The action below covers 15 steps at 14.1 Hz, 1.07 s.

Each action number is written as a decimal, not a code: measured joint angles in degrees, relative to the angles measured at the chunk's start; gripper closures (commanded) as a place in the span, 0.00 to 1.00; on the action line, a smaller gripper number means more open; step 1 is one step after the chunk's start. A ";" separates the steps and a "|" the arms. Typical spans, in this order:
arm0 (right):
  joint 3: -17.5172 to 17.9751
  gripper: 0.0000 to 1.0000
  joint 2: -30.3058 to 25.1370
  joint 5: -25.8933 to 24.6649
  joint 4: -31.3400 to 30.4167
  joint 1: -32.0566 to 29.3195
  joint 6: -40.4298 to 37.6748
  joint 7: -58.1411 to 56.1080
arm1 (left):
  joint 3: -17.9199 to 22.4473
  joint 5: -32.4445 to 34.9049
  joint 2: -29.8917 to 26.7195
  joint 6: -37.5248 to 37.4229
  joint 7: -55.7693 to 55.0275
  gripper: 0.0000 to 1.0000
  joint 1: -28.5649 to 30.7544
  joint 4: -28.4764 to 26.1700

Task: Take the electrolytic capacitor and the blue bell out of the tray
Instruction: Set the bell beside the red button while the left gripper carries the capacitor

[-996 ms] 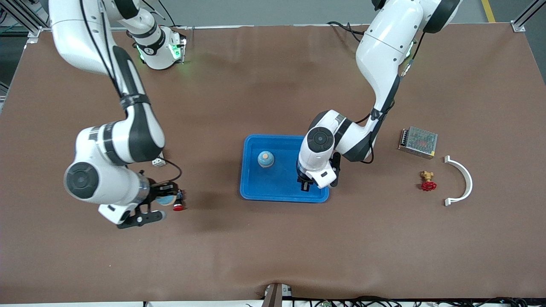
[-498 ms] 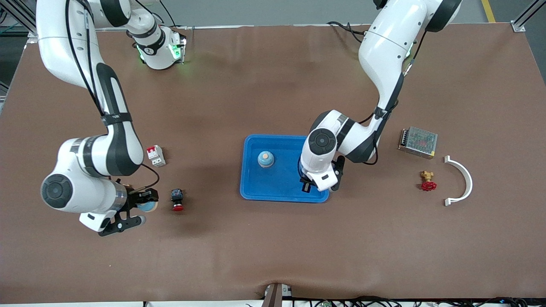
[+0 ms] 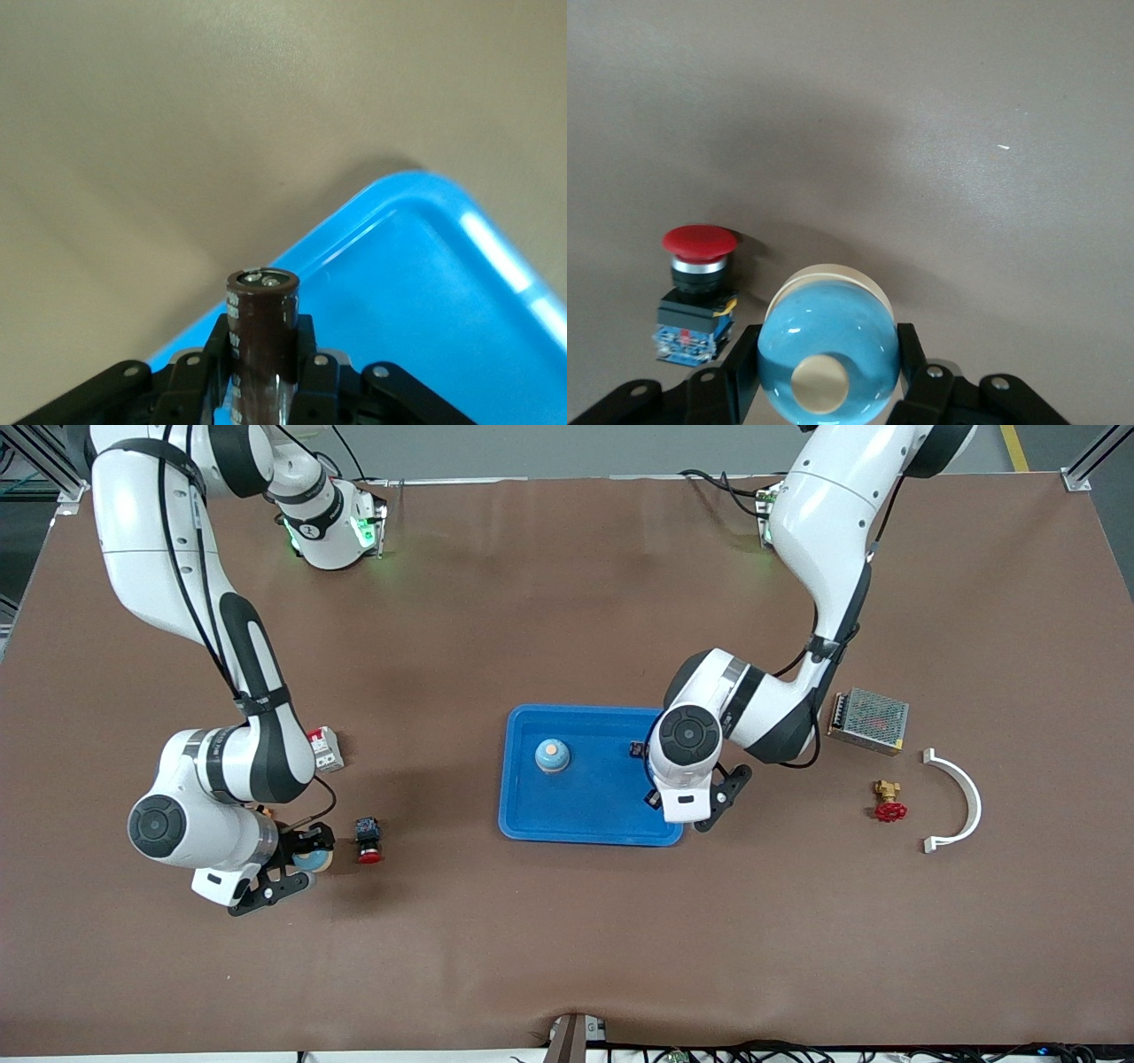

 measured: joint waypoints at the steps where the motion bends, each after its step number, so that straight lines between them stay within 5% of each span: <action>1: 0.00 0.60 0.40 0.00 -0.13 -0.16 0.74 -0.87 | 0.00 0.00 -0.92 -1.92 5.09 1.00 0.28 -0.23; 4: 0.00 0.60 2.11 0.00 -0.23 -0.61 2.98 -2.83 | 0.00 0.01 -5.38 -2.54 17.43 1.00 1.30 -5.28; 9: 0.02 0.59 3.68 0.01 -0.25 -1.24 4.41 -3.86 | 0.00 0.86 -17.78 13.57 25.55 1.00 3.91 -25.95; 12: 0.06 0.52 3.68 0.01 -0.22 -1.24 4.46 -3.89 | 0.00 2.31 -21.50 16.22 32.03 1.00 6.32 -32.37; 13: 0.06 0.48 3.68 0.01 -0.22 -1.24 4.48 -3.89 | -0.01 2.37 -22.63 17.12 34.92 1.00 7.36 -34.07; 15: 0.07 0.00 3.68 0.02 -0.22 -1.24 4.49 -3.90 | 0.00 2.41 -24.97 19.92 40.19 1.00 9.10 -38.05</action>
